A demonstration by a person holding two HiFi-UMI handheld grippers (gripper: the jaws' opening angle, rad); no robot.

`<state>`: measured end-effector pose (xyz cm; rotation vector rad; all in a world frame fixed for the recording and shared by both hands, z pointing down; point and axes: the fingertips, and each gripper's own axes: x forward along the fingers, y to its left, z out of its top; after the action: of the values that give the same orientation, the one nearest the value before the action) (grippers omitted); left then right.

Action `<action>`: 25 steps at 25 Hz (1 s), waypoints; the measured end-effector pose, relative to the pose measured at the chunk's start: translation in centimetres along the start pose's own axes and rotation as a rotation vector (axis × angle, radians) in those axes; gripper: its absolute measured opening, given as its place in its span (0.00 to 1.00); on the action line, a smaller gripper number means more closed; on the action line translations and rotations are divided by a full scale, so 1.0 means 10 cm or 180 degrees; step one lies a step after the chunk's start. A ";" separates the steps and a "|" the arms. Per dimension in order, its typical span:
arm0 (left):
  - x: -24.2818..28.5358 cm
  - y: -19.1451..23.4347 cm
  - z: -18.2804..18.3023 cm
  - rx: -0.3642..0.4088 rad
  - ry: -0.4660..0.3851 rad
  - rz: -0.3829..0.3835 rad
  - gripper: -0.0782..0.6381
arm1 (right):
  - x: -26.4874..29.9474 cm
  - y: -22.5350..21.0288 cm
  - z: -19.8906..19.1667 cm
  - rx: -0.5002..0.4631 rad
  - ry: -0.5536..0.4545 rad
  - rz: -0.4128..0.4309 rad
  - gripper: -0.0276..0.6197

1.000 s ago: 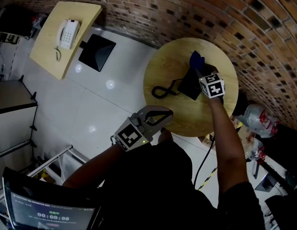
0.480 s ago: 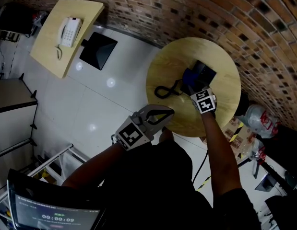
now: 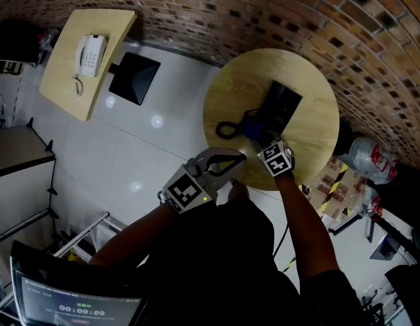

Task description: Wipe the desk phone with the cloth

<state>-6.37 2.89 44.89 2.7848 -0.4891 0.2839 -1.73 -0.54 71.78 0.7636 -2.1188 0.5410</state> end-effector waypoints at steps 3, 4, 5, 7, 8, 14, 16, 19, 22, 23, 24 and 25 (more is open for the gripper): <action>0.05 0.00 0.00 0.0000 0.0003 -0.0063 0.12 | -0.15 -0.11 0.14 0.0123 -0.0233 -0.0105 0.19; 0.07 0.00 0.01 0.0004 0.0005 -0.0088 0.12 | -0.23 -0.17 0.19 0.0152 -0.0306 -0.0155 0.19; 0.10 -0.01 0.03 0.0014 0.0004 -0.0115 0.12 | -0.32 -0.23 0.24 0.0179 -0.0376 -0.0209 0.19; 0.15 -0.04 0.08 0.0033 -0.0014 -0.0169 0.12 | -0.52 -0.40 0.33 0.0219 -0.0507 -0.0332 0.19; 0.19 -0.06 0.11 0.0045 -0.0026 -0.0195 0.12 | -0.63 -0.50 0.37 0.0235 -0.0566 -0.0403 0.18; 0.40 -0.16 0.15 0.0096 0.0017 -0.0364 0.12 | -1.12 -1.18 0.14 0.0449 -0.0644 -0.0926 0.19; 0.47 -0.23 0.13 0.0086 0.0047 -0.0433 0.12 | -1.20 -1.38 -0.16 0.0599 -0.0555 -0.1103 0.19; 0.58 -0.33 0.10 0.0091 0.0080 -0.0523 0.12 | -1.25 -1.63 -0.66 0.0883 -0.0409 -0.1279 0.19; 0.68 -0.37 0.07 0.0058 0.0104 -0.0550 0.12 | -1.26 -1.72 -0.99 0.1120 -0.0252 -0.1308 0.19; 0.71 -0.37 0.06 0.0043 0.0109 -0.0549 0.12 | -1.24 -1.76 -1.10 0.1178 -0.0201 -0.1303 0.19; 0.75 -0.36 0.05 0.0037 0.0114 -0.0547 0.12 | -1.21 -1.79 -1.21 0.1237 -0.0151 -0.1288 0.19; 0.77 -0.35 0.05 0.0040 0.0123 -0.0545 0.12 | -1.19 -1.81 -1.31 0.1298 -0.0104 -0.1269 0.19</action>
<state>2.10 3.56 45.44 2.8050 -0.2386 0.3019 23.55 -1.86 72.07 1.3937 -1.8317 0.7506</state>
